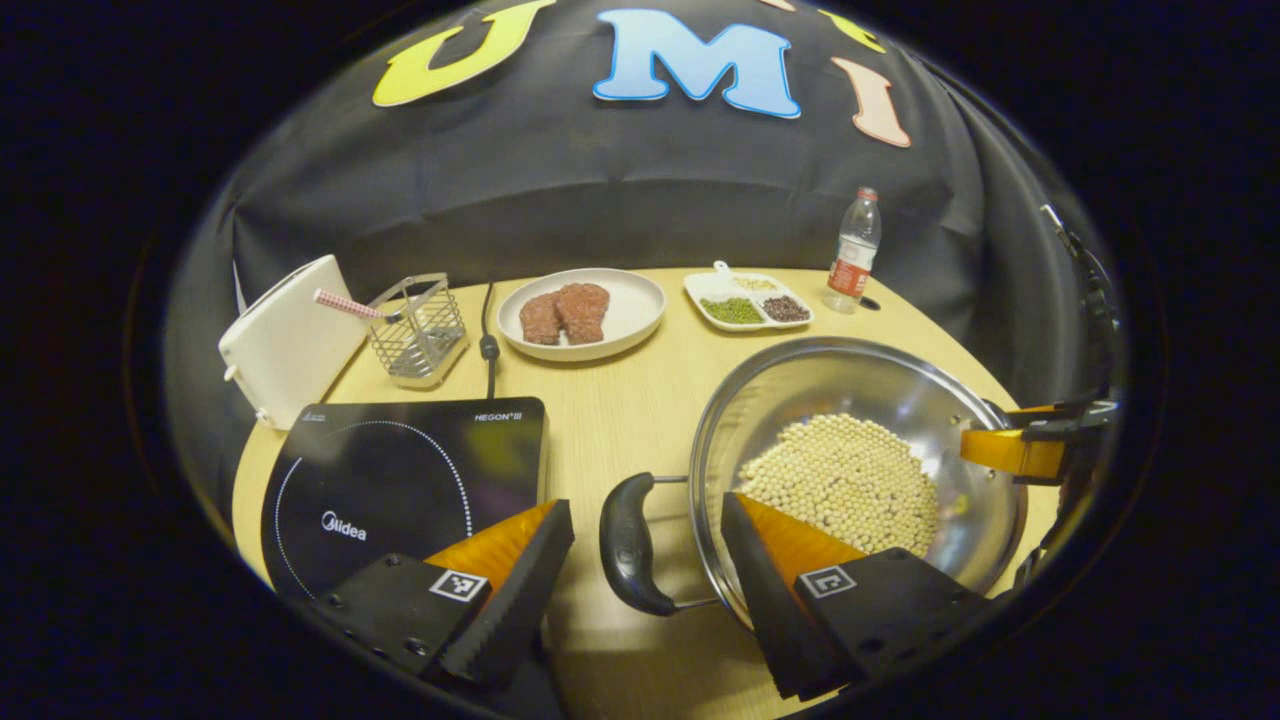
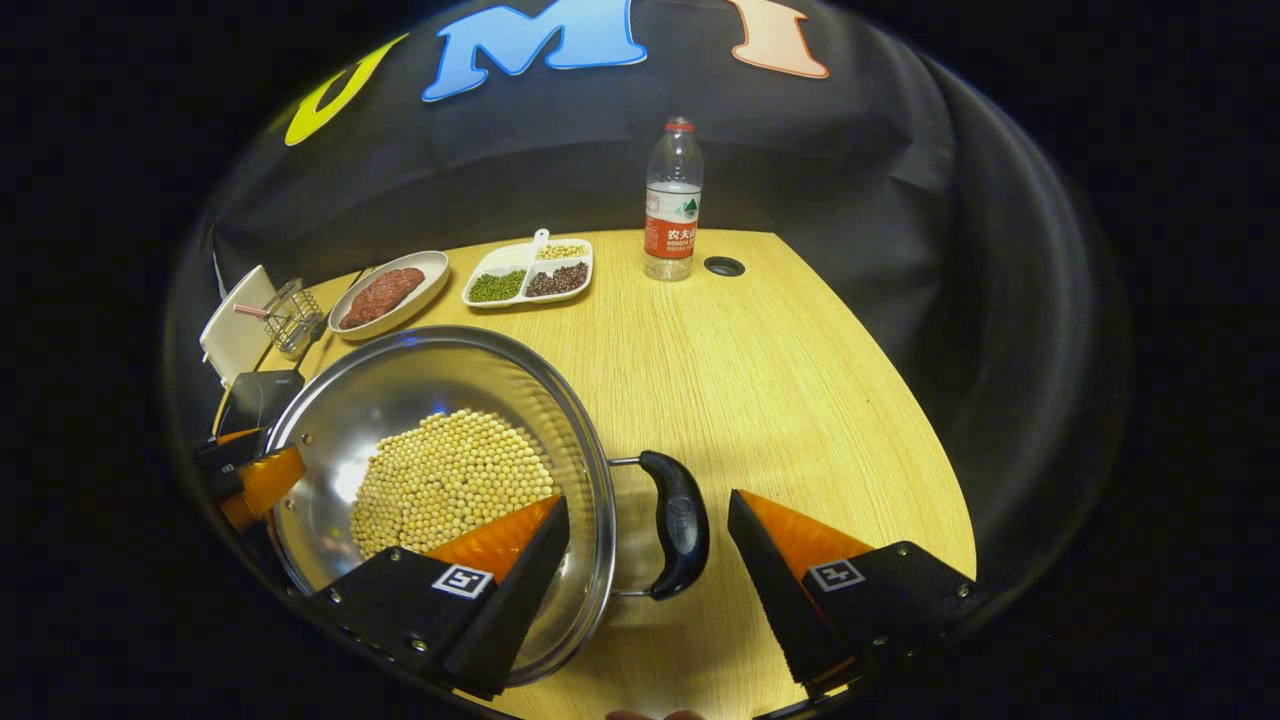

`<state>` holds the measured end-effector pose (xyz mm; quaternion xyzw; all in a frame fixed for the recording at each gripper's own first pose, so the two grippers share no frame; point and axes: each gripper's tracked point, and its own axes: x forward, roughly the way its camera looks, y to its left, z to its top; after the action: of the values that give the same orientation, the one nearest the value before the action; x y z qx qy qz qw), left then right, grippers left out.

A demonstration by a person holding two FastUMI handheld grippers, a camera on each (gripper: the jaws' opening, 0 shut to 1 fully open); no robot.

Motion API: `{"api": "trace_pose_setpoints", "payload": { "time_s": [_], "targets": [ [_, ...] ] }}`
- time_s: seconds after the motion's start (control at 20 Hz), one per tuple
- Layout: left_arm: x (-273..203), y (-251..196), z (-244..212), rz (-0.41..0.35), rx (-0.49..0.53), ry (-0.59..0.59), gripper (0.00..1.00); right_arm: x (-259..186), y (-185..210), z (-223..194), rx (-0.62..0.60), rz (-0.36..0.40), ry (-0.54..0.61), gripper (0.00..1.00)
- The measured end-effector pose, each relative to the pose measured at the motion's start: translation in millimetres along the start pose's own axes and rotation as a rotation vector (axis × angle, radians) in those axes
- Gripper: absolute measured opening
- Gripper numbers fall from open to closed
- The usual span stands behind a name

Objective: First push the handle of the pot to place it horizontally, then grasp the pot with both hands and set it on the induction cooktop.

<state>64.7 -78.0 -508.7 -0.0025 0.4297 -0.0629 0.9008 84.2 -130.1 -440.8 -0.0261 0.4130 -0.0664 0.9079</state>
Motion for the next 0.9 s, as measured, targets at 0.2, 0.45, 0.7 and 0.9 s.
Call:
{"api": "trace_pose_setpoints", "payload": {
  "time_s": [0.2, 0.45, 0.7, 0.9],
  "targets": [
    [4.2, -2.7, 1.0, -0.015, -0.007, 0.002, 0.88, 16.3, 3.9, -9.8, 0.013, 0.018, 0.050, 0.98],
    [8.5, -9.1, 2.0, -0.025, 0.043, 0.004, 0.72, 19.0, 9.1, -9.6, 0.027, 0.061, 0.065, 0.81],
    [13.1, -6.6, 5.3, -0.028, 0.060, 0.019, 0.66, 14.0, 8.6, -6.0, 0.099, 0.105, 0.072, 0.66],
    [11.9, -6.1, 7.8, -0.033, 0.055, 0.023, 0.63, 13.6, 10.0, -12.3, 0.127, 0.111, 0.090, 0.61]
  ]
}}
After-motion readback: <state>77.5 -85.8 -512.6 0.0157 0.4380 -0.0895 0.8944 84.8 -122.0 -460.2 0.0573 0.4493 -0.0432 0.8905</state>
